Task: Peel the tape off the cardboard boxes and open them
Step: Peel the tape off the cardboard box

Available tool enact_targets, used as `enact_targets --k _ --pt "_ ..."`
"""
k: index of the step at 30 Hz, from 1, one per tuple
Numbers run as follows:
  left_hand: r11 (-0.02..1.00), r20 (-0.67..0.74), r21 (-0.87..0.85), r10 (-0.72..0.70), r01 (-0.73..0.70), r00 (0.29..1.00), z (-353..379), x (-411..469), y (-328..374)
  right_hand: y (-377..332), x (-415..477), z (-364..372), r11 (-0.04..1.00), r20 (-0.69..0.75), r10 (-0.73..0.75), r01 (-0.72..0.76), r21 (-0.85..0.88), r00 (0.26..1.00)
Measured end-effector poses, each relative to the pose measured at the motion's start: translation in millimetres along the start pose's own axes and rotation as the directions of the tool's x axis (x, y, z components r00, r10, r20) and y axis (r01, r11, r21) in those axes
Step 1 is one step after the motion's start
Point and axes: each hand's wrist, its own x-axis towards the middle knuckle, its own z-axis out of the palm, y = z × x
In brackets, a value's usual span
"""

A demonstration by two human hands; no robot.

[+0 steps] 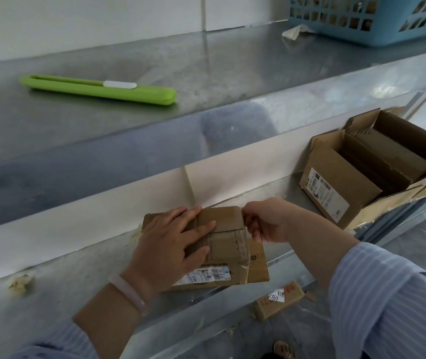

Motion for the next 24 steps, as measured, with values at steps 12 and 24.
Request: enact_targets --k 12,24 --pt "1.000 0.013 -0.006 -0.021 0.021 1.000 -0.1 0.2 1.1 -5.8 -6.3 -21.6 0.963 -0.051 -0.251 0.245 -0.109 0.967" --pt "0.994 -0.003 -0.053 0.100 -0.100 0.995 -5.8 -3.7 -7.2 17.2 9.2 -15.9 0.916 0.045 -0.359 0.361 -0.173 0.932"
